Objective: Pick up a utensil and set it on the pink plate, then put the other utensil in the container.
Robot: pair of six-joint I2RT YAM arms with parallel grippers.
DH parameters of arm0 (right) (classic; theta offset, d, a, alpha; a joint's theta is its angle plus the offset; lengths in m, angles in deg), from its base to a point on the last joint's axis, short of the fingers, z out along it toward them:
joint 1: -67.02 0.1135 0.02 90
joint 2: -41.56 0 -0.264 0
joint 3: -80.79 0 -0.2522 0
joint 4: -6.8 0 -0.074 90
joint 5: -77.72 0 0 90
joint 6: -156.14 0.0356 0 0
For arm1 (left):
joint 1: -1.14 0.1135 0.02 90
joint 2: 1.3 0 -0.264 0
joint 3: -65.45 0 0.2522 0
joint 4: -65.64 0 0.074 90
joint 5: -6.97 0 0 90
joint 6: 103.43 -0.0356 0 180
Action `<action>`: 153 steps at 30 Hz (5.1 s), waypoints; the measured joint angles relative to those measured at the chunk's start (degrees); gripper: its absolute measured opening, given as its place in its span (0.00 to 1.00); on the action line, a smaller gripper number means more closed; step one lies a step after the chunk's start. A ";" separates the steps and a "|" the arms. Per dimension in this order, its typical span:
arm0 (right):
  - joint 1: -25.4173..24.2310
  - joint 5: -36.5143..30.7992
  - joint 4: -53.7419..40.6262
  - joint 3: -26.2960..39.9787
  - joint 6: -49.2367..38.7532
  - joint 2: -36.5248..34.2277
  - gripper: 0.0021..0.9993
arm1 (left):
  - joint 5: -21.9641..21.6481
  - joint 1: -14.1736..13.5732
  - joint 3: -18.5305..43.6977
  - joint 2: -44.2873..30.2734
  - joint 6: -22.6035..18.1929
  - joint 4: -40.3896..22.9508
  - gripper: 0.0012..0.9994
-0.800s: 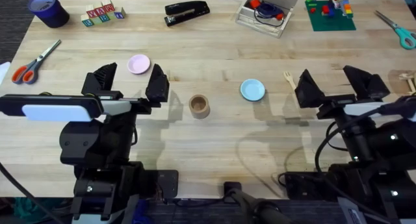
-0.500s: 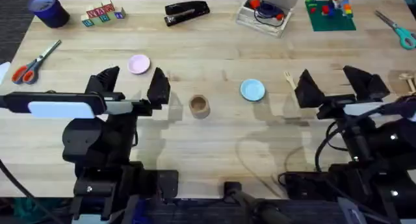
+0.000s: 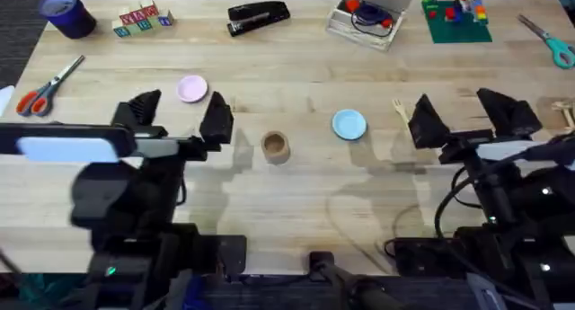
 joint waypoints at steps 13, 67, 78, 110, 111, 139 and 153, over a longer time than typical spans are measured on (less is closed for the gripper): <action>-0.02 0.26 -18.58 19.33 1.25 -2.50 0.99 | -0.18 0.00 32.81 -7.99 -0.20 -27.96 1.00; -1.05 0.66 -66.41 79.16 -2.80 -64.26 1.00 | -16.90 0.00 79.54 -60.24 -2.38 -73.08 0.99; -1.05 0.66 -66.51 79.16 -2.80 -64.26 1.00 | -16.90 0.00 79.54 -60.24 -3.03 -73.03 0.99; -1.05 0.66 -66.55 79.16 -2.82 -64.24 1.00 | -6.22 21.57 55.89 -74.64 -16.29 -52.07 0.99; -1.05 0.66 -66.55 79.16 -2.81 -64.26 1.00 | -6.38 21.58 55.30 -74.66 -16.48 -51.36 0.99; -1.05 0.66 -66.57 79.18 -2.82 -64.26 1.00 | -4.60 25.42 54.12 -93.04 -19.23 -39.32 0.99; -1.05 0.66 -66.57 79.18 -2.81 -64.25 1.00 | -1.91 25.83 57.72 -96.28 -23.54 -39.71 0.99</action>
